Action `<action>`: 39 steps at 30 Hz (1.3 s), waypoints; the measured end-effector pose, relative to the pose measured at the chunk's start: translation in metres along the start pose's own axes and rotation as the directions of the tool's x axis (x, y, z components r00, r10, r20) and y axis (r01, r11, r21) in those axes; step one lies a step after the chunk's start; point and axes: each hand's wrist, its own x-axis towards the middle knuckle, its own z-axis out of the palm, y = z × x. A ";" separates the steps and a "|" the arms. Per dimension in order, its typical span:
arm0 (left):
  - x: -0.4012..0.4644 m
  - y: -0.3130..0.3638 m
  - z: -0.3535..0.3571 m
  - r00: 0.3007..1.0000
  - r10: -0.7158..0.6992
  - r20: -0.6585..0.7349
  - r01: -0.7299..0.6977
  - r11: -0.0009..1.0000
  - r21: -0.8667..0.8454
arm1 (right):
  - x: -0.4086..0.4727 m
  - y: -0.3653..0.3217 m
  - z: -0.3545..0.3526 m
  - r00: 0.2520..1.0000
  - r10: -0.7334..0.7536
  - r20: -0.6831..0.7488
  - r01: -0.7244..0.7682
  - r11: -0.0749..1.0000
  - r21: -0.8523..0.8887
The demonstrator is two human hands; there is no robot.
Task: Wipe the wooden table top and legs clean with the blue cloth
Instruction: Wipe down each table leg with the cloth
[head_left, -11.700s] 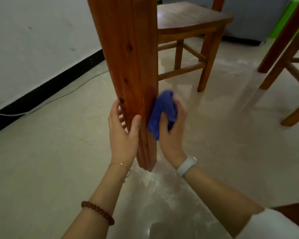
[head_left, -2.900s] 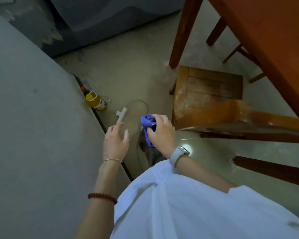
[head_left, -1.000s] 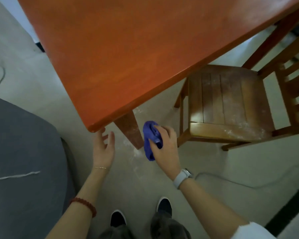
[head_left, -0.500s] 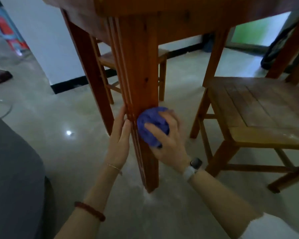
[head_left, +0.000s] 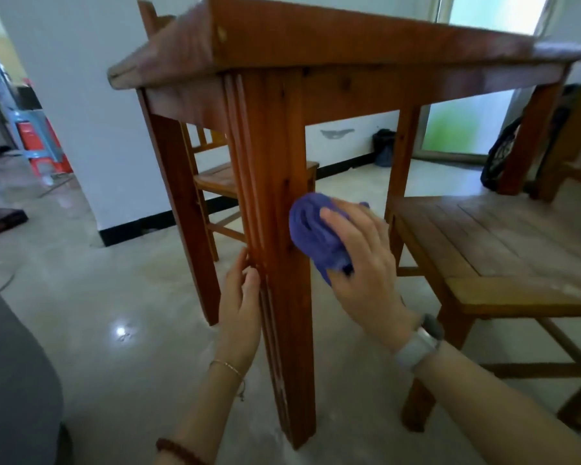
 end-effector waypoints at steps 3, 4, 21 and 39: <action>0.011 0.014 0.000 0.999 0.027 -0.019 -0.027 1.000 -0.005 | 0.041 -0.010 0.006 0.998 0.015 -0.069 -0.019 0.999 -0.048; 0.016 0.016 -0.001 0.999 0.031 -0.028 -0.032 0.999 -0.012 | 0.037 -0.013 0.011 0.998 0.009 -0.058 -0.014 0.996 -0.084; 0.003 0.001 -0.031 0.978 -0.135 0.161 0.129 0.990 0.048 | 0.056 -0.024 0.015 0.998 -0.030 -0.063 0.028 0.999 -0.036; -0.045 -0.080 -0.019 0.930 -0.344 0.128 0.334 0.938 0.095 | -0.257 0.016 0.070 0.591 -0.051 0.805 0.132 0.991 -0.034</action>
